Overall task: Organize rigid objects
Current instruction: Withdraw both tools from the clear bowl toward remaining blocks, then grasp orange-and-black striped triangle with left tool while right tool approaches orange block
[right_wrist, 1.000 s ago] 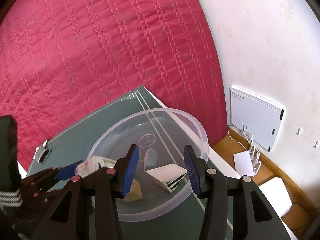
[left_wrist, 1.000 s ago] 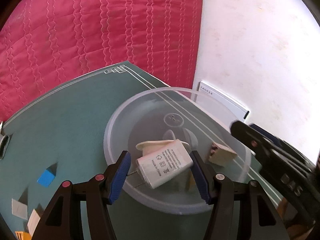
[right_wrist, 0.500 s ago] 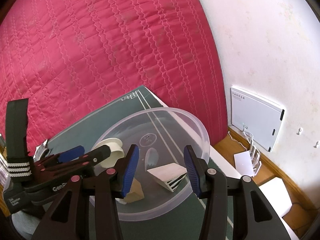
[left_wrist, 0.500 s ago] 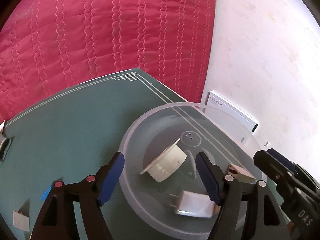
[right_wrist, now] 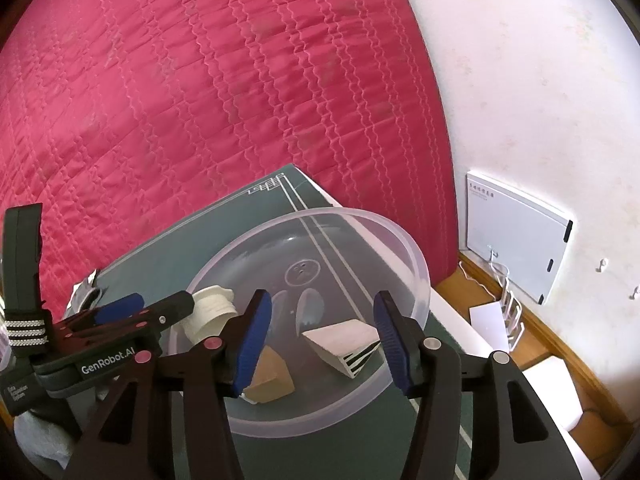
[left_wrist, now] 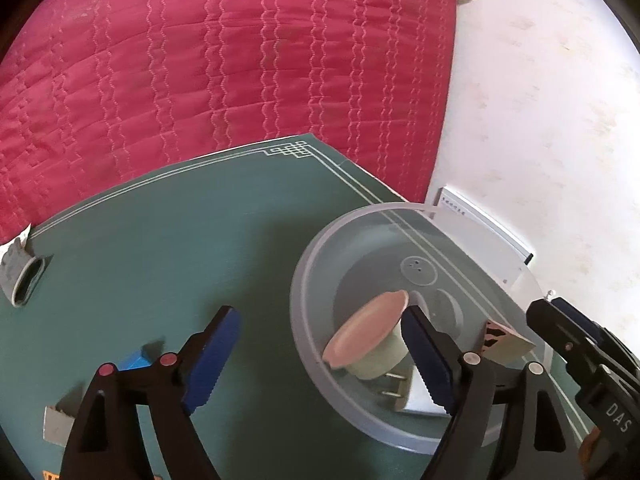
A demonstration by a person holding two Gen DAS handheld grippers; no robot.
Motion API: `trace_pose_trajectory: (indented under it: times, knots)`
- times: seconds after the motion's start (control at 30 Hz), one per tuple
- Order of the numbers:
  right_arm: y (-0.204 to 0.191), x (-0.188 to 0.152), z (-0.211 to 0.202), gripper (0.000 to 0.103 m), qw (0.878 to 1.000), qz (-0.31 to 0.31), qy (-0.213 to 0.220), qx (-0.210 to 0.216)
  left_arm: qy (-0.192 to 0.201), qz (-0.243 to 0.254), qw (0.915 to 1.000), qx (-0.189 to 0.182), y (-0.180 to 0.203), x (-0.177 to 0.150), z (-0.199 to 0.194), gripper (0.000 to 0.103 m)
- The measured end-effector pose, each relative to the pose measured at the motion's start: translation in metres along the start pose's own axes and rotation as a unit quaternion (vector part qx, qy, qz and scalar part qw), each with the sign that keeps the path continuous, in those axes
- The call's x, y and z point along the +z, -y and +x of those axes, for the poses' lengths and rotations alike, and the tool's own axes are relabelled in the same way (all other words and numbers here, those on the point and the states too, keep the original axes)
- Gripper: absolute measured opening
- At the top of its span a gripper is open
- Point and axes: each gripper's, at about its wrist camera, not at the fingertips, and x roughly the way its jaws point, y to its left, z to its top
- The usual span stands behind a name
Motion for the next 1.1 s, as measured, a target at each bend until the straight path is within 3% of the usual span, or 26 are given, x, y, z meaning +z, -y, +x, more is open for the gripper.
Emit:
trace_pose_trajectory:
  times: [0.47,0.63,1.1]
  knots:
    - [-0.009,-0.005,0.002,0.056,1.0,-0.024,-0.002,0.0,0.004,-0.014,0.9997,0.021,-0.026,-0.011,-0.023,0.087]
    - [-0.018,-0.008,0.001,0.062,0.999,-0.042,-0.001,0.006,0.01,-0.013,0.9991,0.039,-0.041,-0.02,-0.038,0.088]
    - [-0.059,-0.024,-0.008,0.072,0.989,-0.126,-0.033,0.069,0.007,-0.047,0.9951,0.086,-0.096,-0.053,-0.078,0.091]
